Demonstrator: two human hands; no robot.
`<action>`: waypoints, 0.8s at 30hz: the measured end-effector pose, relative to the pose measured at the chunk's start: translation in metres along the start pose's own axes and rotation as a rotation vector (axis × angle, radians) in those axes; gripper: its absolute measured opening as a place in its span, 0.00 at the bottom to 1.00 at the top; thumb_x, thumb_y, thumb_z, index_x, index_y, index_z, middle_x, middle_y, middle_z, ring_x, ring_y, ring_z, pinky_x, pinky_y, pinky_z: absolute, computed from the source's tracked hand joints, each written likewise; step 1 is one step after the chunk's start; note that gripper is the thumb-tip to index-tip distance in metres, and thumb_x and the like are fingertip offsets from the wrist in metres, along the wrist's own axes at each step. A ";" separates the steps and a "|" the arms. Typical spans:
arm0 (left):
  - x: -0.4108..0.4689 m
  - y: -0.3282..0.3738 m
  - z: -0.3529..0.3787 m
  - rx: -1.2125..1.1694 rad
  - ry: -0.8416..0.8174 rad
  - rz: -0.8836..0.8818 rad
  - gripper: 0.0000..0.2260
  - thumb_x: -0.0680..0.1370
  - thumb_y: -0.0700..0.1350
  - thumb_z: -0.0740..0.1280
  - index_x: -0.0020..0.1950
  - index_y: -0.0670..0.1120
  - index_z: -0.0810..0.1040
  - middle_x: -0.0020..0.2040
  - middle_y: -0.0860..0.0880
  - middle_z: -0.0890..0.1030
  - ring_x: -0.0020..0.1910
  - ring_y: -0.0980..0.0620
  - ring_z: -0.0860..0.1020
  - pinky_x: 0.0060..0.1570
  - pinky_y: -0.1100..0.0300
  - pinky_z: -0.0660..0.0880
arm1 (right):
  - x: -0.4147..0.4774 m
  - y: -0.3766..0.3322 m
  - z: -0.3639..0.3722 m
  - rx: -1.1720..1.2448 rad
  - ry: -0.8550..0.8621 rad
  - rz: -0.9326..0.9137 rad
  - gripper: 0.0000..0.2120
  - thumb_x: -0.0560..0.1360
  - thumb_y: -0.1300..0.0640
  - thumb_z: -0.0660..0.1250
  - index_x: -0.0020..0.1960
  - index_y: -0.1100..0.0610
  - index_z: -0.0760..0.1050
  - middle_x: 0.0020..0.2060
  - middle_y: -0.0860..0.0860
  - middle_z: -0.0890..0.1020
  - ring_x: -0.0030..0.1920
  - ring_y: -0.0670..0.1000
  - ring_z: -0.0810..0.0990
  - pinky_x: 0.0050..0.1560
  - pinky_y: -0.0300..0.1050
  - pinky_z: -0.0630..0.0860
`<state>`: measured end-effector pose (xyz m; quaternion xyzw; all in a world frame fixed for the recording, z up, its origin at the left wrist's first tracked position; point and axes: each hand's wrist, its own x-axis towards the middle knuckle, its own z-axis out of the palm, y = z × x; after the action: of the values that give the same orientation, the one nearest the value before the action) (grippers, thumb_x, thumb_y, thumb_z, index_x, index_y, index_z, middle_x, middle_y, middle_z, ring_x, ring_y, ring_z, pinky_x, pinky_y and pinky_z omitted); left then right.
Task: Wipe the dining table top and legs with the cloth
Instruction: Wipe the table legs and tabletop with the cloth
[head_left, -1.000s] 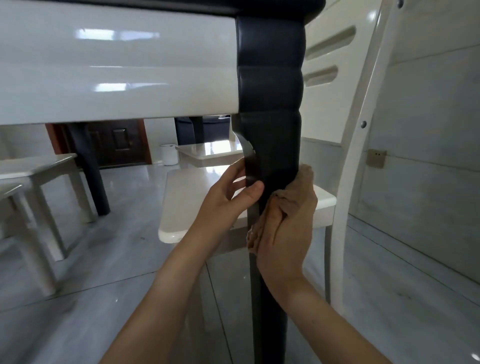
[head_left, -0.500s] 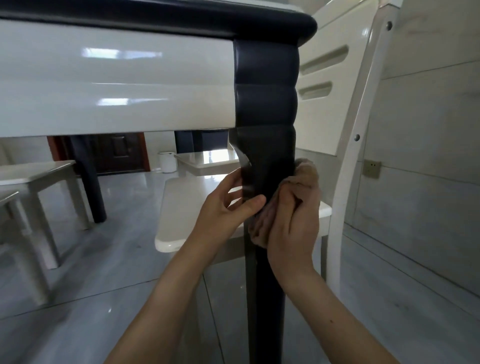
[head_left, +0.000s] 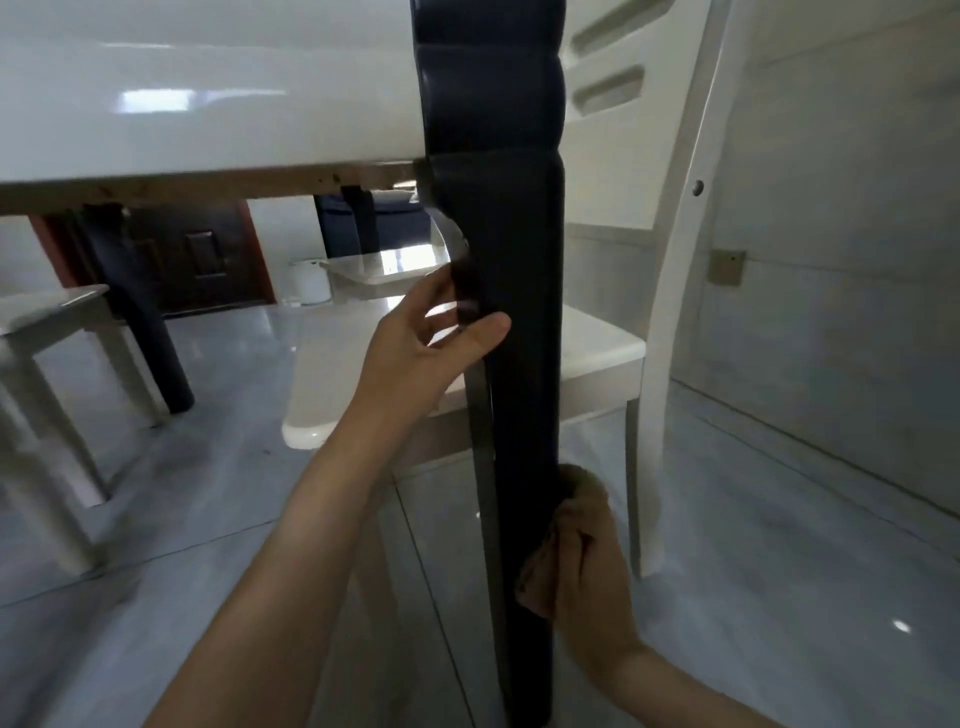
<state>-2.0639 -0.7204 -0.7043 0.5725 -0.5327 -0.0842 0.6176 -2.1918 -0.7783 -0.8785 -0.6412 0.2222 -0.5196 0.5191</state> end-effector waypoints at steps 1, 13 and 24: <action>0.000 0.000 0.000 0.005 0.002 0.007 0.28 0.70 0.53 0.73 0.69 0.50 0.72 0.61 0.56 0.79 0.58 0.60 0.79 0.50 0.73 0.75 | 0.010 -0.011 -0.001 0.060 0.036 -0.109 0.13 0.84 0.62 0.52 0.63 0.56 0.72 0.50 0.52 0.81 0.50 0.44 0.81 0.52 0.33 0.76; 0.002 -0.010 0.006 0.089 0.063 0.067 0.30 0.71 0.54 0.71 0.71 0.48 0.69 0.63 0.55 0.78 0.57 0.63 0.78 0.54 0.70 0.75 | -0.009 0.039 0.030 0.386 0.055 0.064 0.26 0.83 0.64 0.44 0.60 0.38 0.73 0.39 0.67 0.77 0.23 0.58 0.71 0.25 0.49 0.76; 0.003 -0.015 0.004 0.118 0.044 0.084 0.31 0.72 0.55 0.70 0.71 0.46 0.69 0.65 0.52 0.77 0.61 0.60 0.76 0.62 0.61 0.74 | -0.091 0.151 -0.025 -0.398 -0.242 0.386 0.22 0.81 0.46 0.59 0.68 0.59 0.65 0.27 0.61 0.73 0.22 0.53 0.75 0.25 0.44 0.73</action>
<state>-2.0587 -0.7299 -0.7157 0.5865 -0.5467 -0.0141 0.5974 -2.2086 -0.7684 -1.0556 -0.7336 0.3740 -0.2772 0.4951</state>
